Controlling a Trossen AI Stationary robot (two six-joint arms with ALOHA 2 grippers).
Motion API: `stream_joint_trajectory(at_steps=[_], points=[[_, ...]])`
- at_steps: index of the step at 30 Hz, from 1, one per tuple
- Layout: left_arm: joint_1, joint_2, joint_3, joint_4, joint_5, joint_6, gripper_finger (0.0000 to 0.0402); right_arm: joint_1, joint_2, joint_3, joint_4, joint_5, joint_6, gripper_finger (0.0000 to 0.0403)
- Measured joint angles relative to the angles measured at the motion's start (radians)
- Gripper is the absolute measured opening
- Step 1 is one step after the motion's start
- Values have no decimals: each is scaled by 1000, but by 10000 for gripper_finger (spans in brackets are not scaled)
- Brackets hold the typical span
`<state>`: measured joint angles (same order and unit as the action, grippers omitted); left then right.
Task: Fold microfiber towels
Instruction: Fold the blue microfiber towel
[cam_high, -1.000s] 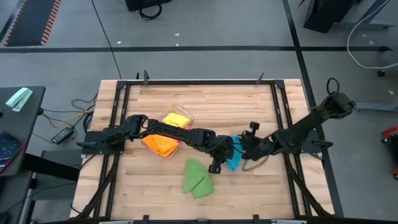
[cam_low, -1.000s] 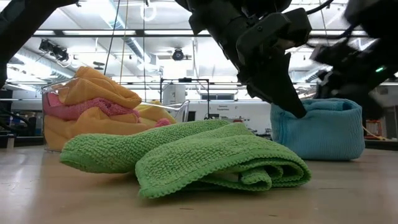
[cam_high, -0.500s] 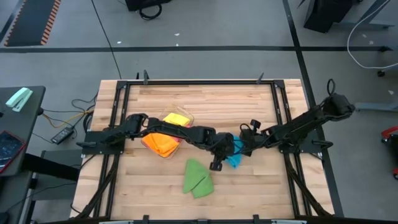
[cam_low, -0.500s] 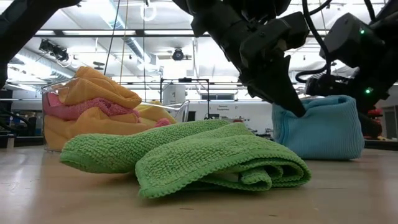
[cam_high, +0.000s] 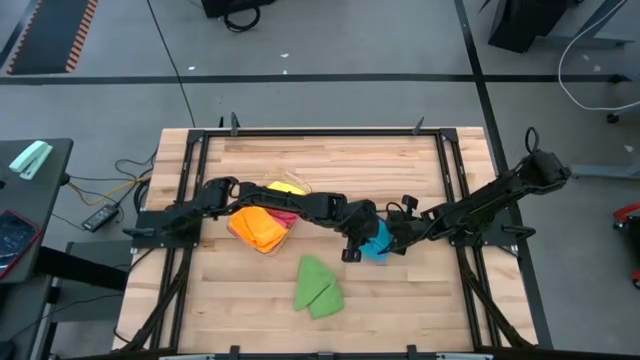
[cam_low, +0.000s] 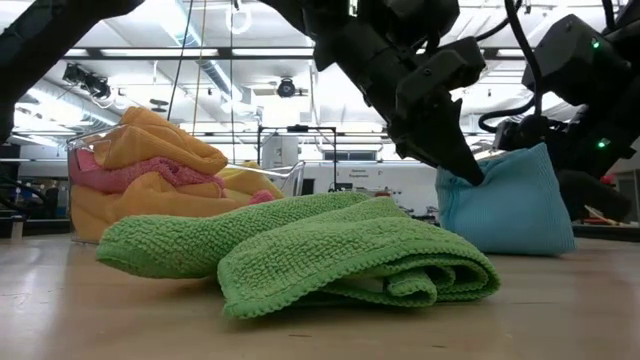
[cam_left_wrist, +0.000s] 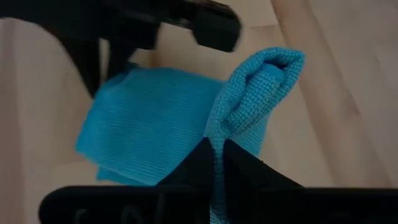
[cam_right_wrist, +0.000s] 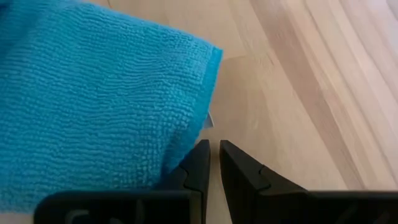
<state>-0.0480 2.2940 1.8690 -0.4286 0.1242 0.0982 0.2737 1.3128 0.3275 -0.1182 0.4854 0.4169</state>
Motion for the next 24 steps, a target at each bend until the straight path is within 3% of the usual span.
stream_joint_trajectory(at_steps=[20, 24], points=[[60, 7, 0, 108, -74, 164, 33, 1, 1, -1, 20, -11, -42, 48], [50, 52, 0, 146, -140, 164, 50, 4, 2, -2, 24, -11, -43, 48]])
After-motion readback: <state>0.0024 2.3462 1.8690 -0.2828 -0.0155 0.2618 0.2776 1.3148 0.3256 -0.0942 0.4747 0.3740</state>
